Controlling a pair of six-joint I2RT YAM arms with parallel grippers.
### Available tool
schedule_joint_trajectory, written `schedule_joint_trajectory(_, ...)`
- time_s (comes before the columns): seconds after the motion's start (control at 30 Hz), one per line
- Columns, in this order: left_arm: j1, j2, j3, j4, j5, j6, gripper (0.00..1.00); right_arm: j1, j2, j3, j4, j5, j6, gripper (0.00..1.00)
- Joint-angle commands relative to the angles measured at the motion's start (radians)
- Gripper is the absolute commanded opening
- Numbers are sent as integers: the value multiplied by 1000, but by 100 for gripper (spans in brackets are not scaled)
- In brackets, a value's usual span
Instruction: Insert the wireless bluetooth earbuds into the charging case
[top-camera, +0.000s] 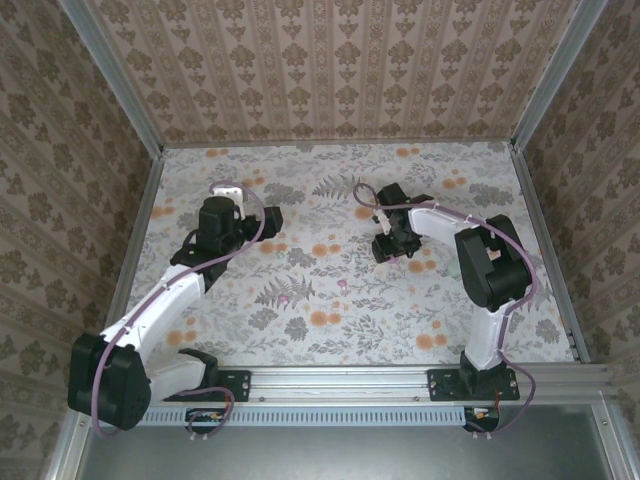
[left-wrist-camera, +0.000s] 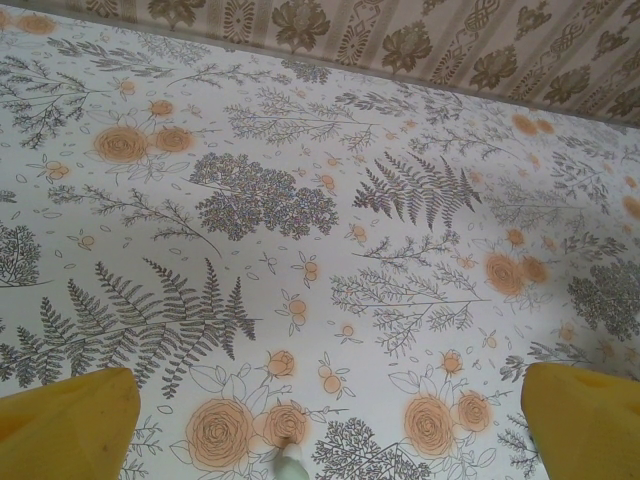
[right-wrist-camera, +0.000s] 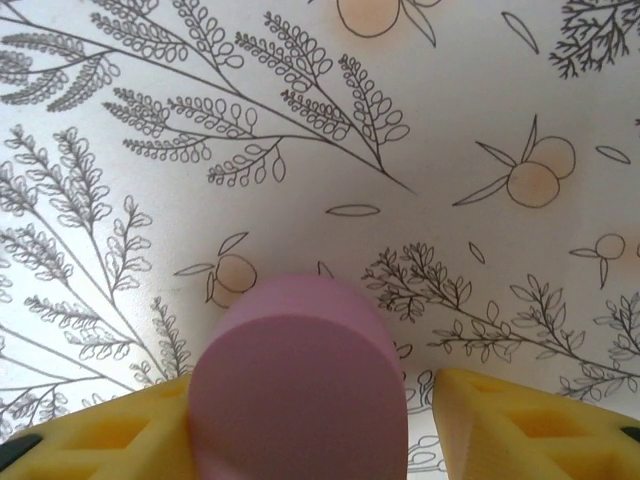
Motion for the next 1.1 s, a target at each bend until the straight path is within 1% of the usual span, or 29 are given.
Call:
schedule_joint_trajectory(0.0, -6, 9, 26, -4, -9, 9, 100, -2, -45, -33, 22, -8, -25, 60)
schedule_joint_trajectory(0.17, -7, 26, 39, -7, 5, 9, 100, -1, -42, -37, 30, -26, -35, 56)
schedule_joint_trajectory(0.3, -7, 28, 38, -3, 17, 1, 99, 2, -57, -50, 59, -44, -39, 50)
schedule_joint_trajectory(0.33, -6, 30, 38, -1, 25, 1, 99, 4, -66, -54, 68, -47, -40, 49)
schedule_joint_trajectory(0.4, -6, 35, 43, 0, 39, -4, 98, 5, -93, -68, 95, -53, -42, 43)
schedule_joint_trajectory(0.53, -7, 51, 56, 7, 74, -32, 97, 5, -193, -116, 185, -74, -57, 40)
schedule_joint_trajectory(0.6, -9, 60, 67, 15, 104, -49, 96, 5, -255, -145, 232, -107, -77, 40)
schedule_joint_trajectory(0.7, -10, 79, 97, 28, 182, -73, 94, 8, -380, -220, 350, -200, -141, 39)
schedule_joint_trajectory(0.87, -46, 122, 183, 33, 308, -120, 91, 15, -578, -347, 566, -406, -290, 36)
schedule_joint_trajectory(0.93, -72, 142, 222, 32, 343, -139, 91, 27, -622, -368, 609, -453, -346, 37)
schedule_joint_trajectory(0.97, -101, 152, 243, 29, 357, -148, 91, 36, -637, -368, 619, -463, -374, 37)
schedule_joint_trajectory(1.07, -159, 183, 302, 23, 388, -152, 92, 61, -653, -336, 593, -477, -422, 37)
